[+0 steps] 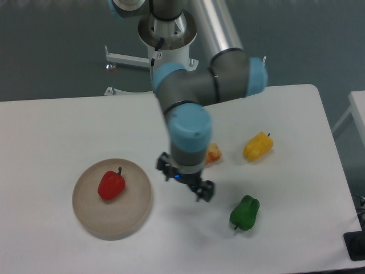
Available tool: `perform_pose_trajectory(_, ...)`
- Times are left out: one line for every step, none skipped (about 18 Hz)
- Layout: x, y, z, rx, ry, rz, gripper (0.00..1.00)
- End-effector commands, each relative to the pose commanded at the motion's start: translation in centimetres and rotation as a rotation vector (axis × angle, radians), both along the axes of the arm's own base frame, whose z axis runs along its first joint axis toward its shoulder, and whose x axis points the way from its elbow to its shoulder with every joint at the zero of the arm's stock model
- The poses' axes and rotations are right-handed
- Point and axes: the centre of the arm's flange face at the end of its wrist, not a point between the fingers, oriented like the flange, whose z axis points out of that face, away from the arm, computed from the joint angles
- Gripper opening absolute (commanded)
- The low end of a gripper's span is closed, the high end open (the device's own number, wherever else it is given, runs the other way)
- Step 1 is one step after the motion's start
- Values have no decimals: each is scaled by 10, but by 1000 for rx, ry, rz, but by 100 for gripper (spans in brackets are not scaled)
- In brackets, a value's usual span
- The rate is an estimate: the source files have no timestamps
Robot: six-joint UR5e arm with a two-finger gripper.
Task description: Place the red pepper on the plate
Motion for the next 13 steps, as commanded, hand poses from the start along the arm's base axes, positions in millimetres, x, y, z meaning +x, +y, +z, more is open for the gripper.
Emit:
perform_pose_trajectory(-12, -4, 4, 4, 12, -16, 100)
perform_pose_trajectory(-30, -11, 6, -14, 45, -41, 100)
perform_pose_trajectory(-40, -16, 1, -42, 63, -51, 100)
perform_pose_trajectory(-48, -17, 2, -61, 91, -71, 100)
perform_pose_trajectory(-55, -19, 2, -64, 97, -76, 100)
perform_pose_trajectory(-60, -20, -1, -62, 99, -79, 100)
perform_pose_trajectory(-62, -19, -1, -57, 105, -80, 100)
perform_pose_trajectory(-63, -20, -2, -54, 108, -79, 100)
perform_pose_trajectory(-64, -19, -1, -49, 114, -78, 100)
perform_pose_trajectory(-64, -19, -3, -50, 113, -77, 100)
perform_pose_trajectory(-64, -19, -3, -49, 114, -76, 100)
perform_pose_trajectory(-65, -19, -3, -49, 115, -76, 100)
perform_pose_trajectory(-66, -20, -3, -49, 114, -73, 100)
